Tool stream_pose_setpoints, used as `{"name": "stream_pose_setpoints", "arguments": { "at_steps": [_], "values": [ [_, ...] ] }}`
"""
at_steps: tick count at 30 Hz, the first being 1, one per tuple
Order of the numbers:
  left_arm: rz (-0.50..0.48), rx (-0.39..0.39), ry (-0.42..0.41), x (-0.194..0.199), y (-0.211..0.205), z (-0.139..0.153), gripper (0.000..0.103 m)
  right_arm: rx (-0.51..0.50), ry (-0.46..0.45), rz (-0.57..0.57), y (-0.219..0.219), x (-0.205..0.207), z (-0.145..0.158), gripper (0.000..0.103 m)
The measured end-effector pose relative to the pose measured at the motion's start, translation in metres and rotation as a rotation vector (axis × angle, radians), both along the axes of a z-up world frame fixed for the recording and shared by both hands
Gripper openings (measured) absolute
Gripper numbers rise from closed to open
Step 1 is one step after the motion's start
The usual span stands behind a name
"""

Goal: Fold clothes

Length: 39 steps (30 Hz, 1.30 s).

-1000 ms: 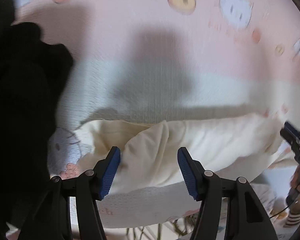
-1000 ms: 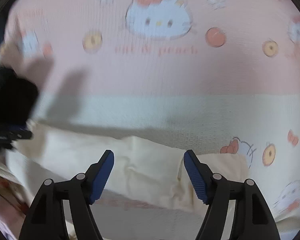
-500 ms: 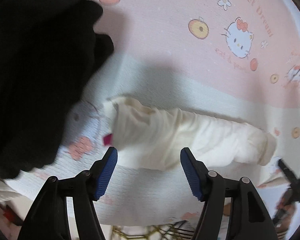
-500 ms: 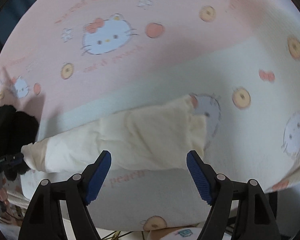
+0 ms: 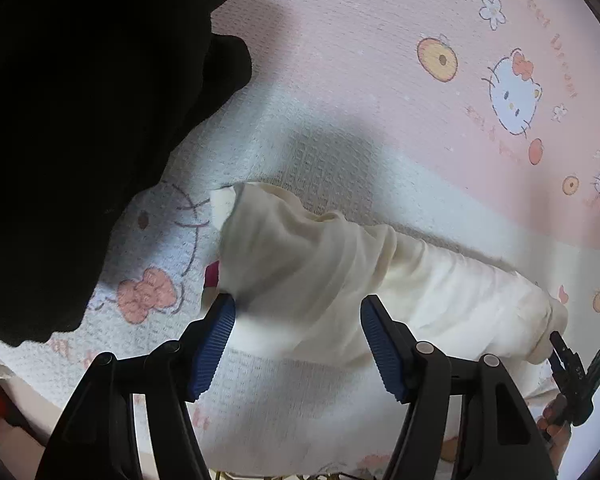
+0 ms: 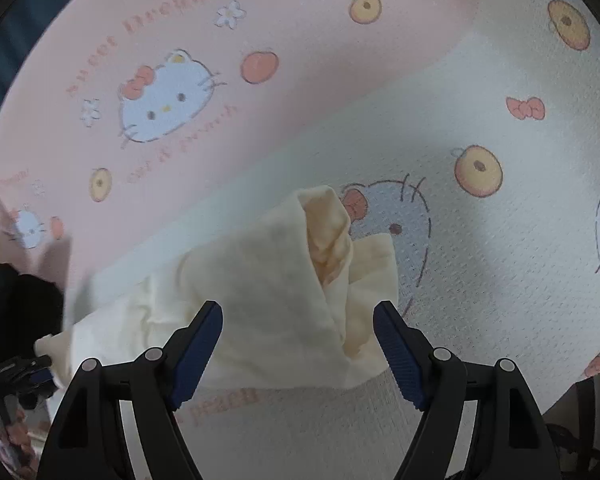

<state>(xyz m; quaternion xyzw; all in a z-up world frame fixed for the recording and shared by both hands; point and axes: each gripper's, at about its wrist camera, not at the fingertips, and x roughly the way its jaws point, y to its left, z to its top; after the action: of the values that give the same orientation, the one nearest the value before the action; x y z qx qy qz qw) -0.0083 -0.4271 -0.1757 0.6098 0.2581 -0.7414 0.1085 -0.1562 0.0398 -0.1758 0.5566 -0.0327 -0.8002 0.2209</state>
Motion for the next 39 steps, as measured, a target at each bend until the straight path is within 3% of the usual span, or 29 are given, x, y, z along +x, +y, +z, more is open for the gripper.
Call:
{"name": "stream_pose_setpoints", "arguments": {
  "at_steps": [2, 3, 4, 8, 11, 14, 18, 22, 24, 26, 27, 28, 35, 39],
  "values": [
    [0.002, -0.015, 0.002, -0.004, 0.001, -0.003, 0.063, -0.012, 0.021, 0.002, -0.002, 0.000, -0.003, 0.058],
    [0.007, -0.031, 0.001, -0.005, 0.004, -0.004, 0.063, -0.009, 0.018, -0.004, -0.002, -0.001, -0.006, 0.038],
    [0.014, -0.048, 0.000, -0.005, 0.007, -0.005, 0.063, 0.005, 0.008, -0.013, -0.002, -0.001, -0.010, 0.030],
    [0.026, -0.125, -0.023, -0.010, 0.009, -0.015, 0.052, 0.101, 0.051, -0.042, -0.007, -0.002, -0.018, 0.021],
    [0.034, -0.165, -0.029, -0.017, 0.004, -0.022, 0.051, 0.195, 0.005, -0.190, 0.002, -0.013, -0.023, 0.012],
    [-0.014, -0.210, -0.053, -0.031, 0.003, -0.026, 0.050, 0.032, -0.126, -0.257, 0.026, -0.029, -0.038, 0.008],
    [-0.079, -0.217, -0.057, -0.042, 0.003, -0.029, 0.049, -0.013, -0.130, -0.170, 0.027, -0.028, -0.032, 0.007],
    [-0.103, -0.175, -0.094, -0.042, -0.003, -0.027, 0.054, -0.072, -0.175, -0.215, 0.040, -0.025, -0.027, 0.007],
    [-0.099, -0.158, -0.128, -0.037, -0.003, -0.019, 0.056, -0.118, -0.189, -0.241, 0.046, -0.019, -0.019, 0.011],
    [-0.107, -0.187, -0.135, -0.029, 0.004, -0.005, 0.056, -0.168, -0.204, -0.267, 0.051, -0.012, -0.010, 0.048],
    [-0.125, -0.224, -0.119, -0.024, 0.011, 0.005, 0.056, -0.202, -0.210, -0.282, 0.052, -0.005, -0.004, 0.078],
    [-0.144, -0.261, -0.103, -0.020, 0.018, 0.014, 0.056, -0.239, -0.211, -0.296, 0.052, 0.001, 0.002, 0.084],
    [-0.305, -0.448, 0.017, 0.015, 0.096, 0.064, 0.061, -0.432, -0.255, -0.341, 0.061, 0.032, 0.013, 0.084],
    [-0.448, -0.563, 0.039, 0.016, 0.150, 0.073, 0.061, -0.446, -0.289, -0.342, 0.067, 0.047, 0.004, 0.084]
  ]
}}
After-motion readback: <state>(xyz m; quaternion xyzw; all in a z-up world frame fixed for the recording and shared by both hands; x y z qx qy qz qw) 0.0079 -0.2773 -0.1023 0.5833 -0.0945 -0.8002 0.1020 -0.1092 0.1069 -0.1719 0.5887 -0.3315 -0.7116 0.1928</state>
